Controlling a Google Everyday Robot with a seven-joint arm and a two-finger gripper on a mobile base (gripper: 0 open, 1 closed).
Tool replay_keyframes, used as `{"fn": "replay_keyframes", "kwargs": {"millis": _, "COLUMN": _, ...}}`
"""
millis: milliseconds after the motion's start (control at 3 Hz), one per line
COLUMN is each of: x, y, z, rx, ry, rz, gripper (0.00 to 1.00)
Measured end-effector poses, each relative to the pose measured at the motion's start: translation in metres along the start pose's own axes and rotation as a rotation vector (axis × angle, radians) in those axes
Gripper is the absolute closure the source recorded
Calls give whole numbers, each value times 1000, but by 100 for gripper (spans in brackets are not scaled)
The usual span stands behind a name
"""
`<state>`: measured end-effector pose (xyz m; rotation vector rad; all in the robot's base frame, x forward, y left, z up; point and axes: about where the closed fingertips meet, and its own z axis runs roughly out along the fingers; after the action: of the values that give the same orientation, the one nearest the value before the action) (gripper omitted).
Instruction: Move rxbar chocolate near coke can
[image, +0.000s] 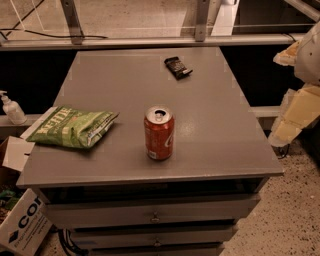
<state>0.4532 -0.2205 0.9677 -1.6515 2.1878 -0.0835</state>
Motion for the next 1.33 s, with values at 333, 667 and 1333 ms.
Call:
{"fn": "replay_keyframes", "kwargs": {"millis": 333, "x": -3, "y": -31, "z": 46, "rx": 31, "ry": -122, "rz": 51, "gripper": 0}}
{"fn": "replay_keyframes", "kwargs": {"millis": 667, "x": -15, "y": -68, "z": 89, "rx": 42, "ry": -230, "rz": 115, "gripper": 0}}
{"fn": "replay_keyframes", "kwargs": {"millis": 1333, "x": -46, "y": -103, "z": 136, "rx": 42, "ry": -325, "rz": 183, "gripper": 0}}
